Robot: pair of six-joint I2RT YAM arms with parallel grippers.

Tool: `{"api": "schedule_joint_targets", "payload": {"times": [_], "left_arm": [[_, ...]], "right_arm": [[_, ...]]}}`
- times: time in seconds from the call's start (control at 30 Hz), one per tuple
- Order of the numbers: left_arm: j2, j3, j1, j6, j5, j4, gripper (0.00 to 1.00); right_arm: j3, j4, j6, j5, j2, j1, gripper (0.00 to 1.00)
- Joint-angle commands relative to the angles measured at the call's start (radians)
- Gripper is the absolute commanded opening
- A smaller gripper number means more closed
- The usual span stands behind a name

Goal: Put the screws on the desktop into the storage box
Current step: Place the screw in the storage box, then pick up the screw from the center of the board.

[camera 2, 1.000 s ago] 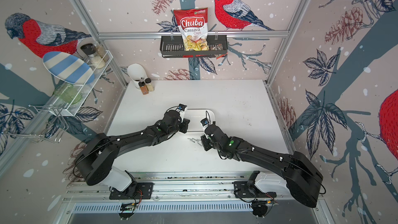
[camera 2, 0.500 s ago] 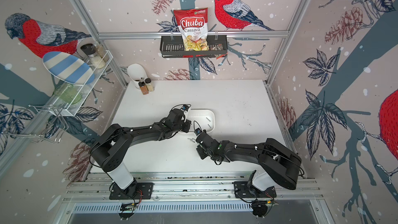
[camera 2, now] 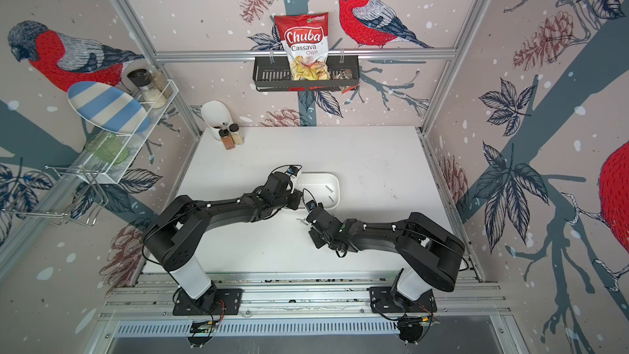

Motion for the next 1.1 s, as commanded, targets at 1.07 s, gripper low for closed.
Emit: {"api": "schedule_joint_targets", "payload": {"times": [1.07], "left_arm": [[-0.571, -0.339, -0.077, -0.067, -0.016, 0.055, 0.26]], "right_arm": [[0.116, -0.099, -0.062, -0.151, -0.174, -0.133, 0.00]]}}
